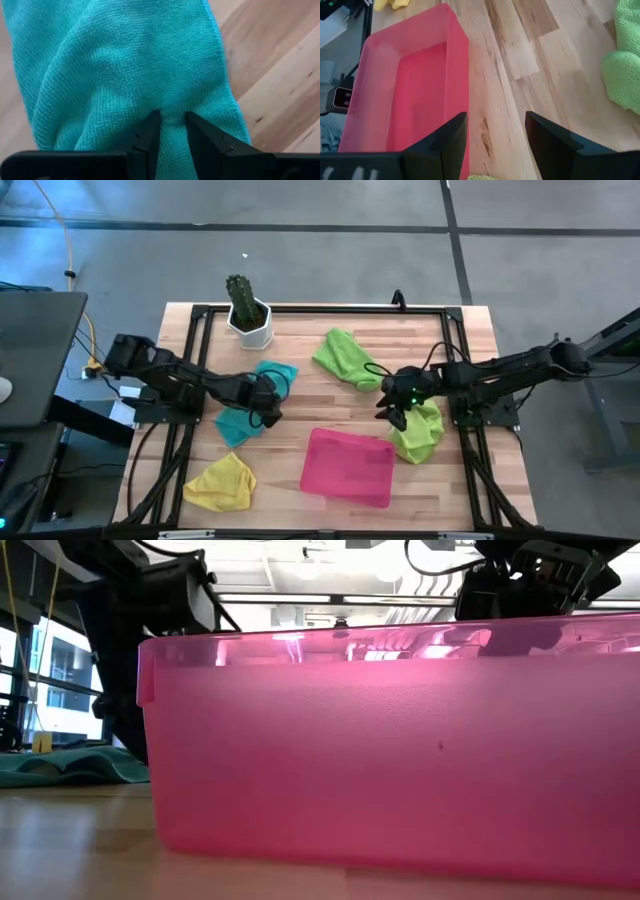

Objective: Roll microfiber towels into tight, uniform cylinder then place into a basket
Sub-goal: Move the pink bin to the top center of the table

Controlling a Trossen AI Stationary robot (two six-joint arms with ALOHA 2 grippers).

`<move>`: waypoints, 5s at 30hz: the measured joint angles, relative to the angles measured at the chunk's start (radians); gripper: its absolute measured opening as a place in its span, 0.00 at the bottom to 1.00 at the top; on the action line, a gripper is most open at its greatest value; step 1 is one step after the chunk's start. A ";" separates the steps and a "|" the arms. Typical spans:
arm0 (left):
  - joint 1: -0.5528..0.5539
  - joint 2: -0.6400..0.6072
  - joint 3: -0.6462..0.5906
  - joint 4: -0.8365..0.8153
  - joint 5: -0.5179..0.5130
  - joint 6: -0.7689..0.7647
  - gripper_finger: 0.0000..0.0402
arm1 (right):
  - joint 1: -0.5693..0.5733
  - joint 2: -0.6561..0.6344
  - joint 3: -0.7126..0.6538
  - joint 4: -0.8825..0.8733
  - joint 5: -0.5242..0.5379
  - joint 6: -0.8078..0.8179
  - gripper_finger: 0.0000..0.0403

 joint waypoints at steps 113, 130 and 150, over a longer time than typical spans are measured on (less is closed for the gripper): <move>-0.042 0.002 0.258 -0.241 -0.115 0.224 0.01 | 0.058 0.000 0.000 -0.025 0.477 -0.090 0.48; 0.000 0.002 0.259 -0.308 -0.182 0.252 0.01 | -0.075 0.245 0.000 0.149 0.492 -0.155 0.48; 0.000 0.002 0.259 -0.325 -0.179 0.252 0.01 | -0.208 0.487 0.000 0.343 0.392 -0.288 0.48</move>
